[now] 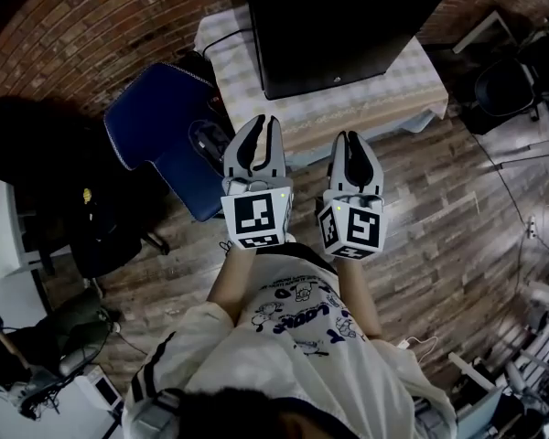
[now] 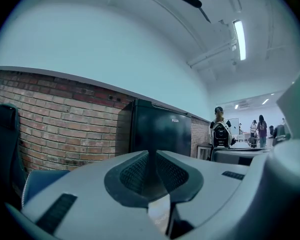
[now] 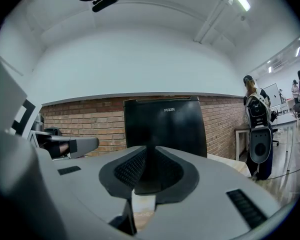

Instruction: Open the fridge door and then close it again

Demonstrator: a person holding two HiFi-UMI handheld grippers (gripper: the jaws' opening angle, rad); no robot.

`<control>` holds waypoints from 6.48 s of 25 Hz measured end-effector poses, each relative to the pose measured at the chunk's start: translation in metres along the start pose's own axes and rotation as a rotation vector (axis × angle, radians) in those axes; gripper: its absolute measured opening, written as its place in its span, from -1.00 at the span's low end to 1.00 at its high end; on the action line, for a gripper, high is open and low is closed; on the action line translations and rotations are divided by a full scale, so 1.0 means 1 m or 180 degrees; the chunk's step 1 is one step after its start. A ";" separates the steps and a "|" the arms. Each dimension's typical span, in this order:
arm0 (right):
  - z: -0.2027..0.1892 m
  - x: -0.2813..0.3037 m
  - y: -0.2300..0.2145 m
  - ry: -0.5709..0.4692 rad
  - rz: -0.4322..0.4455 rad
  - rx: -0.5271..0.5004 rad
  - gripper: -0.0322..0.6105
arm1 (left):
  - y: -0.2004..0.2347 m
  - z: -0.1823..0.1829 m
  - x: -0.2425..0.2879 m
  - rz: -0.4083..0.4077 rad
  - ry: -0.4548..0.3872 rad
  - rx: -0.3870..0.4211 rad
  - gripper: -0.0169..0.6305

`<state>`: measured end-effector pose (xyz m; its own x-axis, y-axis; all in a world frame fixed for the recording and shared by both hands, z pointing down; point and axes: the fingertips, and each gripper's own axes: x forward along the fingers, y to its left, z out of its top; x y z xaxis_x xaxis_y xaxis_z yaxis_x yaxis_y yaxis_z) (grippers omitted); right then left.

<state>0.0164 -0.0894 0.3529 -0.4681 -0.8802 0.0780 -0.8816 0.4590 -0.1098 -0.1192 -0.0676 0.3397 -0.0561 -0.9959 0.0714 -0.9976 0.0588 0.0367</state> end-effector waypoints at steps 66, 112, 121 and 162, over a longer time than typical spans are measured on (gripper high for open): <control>-0.039 0.189 0.001 0.0424 -0.0125 -0.0094 -0.69 | 0.053 -0.066 0.187 -0.1072 0.0491 -0.0084 -0.36; -0.042 0.181 -0.008 0.0389 -0.0009 -0.0051 -0.69 | 0.050 -0.066 0.188 -0.1317 0.0393 0.0064 -0.39; -0.039 0.171 -0.013 0.0381 0.0039 -0.0042 -0.69 | 0.049 -0.066 0.188 -0.1214 0.0420 0.0072 -0.38; -0.037 0.048 -0.015 0.0403 0.0532 -0.0073 -0.69 | -0.066 -0.078 0.070 -0.1241 0.0383 0.0124 -0.50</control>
<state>0.0050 -0.1337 0.3949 -0.6104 -0.7702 0.1847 -0.7916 0.6012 -0.1094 -0.0539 -0.1358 0.4203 0.3295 -0.9276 0.1759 -0.9441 -0.3264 0.0466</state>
